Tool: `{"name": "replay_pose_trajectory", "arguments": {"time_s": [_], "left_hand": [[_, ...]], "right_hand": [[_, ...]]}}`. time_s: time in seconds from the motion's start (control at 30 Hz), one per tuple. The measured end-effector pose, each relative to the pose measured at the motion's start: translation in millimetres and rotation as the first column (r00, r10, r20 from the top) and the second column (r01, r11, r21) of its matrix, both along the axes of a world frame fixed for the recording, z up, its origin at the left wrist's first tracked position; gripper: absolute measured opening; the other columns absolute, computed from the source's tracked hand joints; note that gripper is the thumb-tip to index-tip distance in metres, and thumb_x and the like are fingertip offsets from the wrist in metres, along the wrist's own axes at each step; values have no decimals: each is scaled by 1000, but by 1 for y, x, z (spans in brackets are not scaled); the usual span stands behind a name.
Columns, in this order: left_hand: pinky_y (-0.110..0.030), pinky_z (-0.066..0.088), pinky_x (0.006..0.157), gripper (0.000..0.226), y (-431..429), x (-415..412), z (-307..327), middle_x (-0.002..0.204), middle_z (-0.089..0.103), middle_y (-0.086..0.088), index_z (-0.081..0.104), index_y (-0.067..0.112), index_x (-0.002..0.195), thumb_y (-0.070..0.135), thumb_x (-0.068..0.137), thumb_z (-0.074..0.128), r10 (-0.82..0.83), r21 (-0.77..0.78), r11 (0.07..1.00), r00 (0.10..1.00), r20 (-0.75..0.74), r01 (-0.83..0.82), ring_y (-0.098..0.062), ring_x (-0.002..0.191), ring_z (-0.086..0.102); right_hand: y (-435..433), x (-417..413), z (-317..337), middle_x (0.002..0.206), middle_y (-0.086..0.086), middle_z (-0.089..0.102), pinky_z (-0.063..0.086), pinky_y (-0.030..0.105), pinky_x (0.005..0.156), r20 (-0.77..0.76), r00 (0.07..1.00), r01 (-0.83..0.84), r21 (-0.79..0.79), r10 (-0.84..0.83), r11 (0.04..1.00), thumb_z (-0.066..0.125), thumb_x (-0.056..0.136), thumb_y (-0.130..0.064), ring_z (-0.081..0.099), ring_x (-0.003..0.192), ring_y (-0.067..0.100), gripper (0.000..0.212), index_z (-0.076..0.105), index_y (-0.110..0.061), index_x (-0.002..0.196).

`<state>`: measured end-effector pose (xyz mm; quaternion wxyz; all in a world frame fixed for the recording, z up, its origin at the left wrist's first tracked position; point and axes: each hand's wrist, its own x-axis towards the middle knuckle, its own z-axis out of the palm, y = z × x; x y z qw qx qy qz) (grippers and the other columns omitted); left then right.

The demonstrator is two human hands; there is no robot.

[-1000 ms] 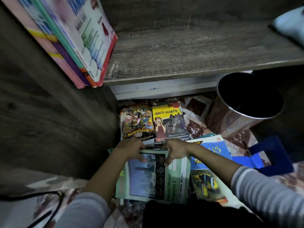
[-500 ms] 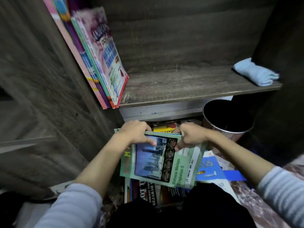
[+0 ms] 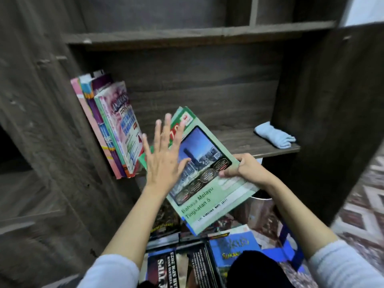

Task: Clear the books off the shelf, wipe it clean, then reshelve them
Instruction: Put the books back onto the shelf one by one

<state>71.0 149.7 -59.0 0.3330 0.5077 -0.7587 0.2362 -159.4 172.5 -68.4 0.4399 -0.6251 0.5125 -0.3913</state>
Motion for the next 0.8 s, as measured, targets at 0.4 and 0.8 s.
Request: {"name": "replay_pose_trajectory", "arguments": {"time_s": [0.4, 0.8], "left_hand": [[-45, 35, 108, 88, -8, -11, -88, 143, 42, -16, 26, 8, 147, 65, 83, 48, 623, 817, 468, 530, -575, 336, -35, 129, 42], [-38, 48, 85, 58, -31, -1, -94, 116, 64, -10, 58, 17, 122, 57, 79, 62, 754, 624, 346, 188, -629, 701, -27, 105, 59]], "right_hand": [[-40, 5, -54, 86, 16, 72, 56, 39, 83, 276, 861, 302, 400, -427, 866, 86, 58, -7, 69, 76, 28, 51, 64, 12, 100], [-64, -4, -60, 112, 10, 65, 53, 39, 87, -126, 888, 459, 316, -443, 830, 90, 48, -46, 64, 98, 26, 89, 51, -5, 117]]}}
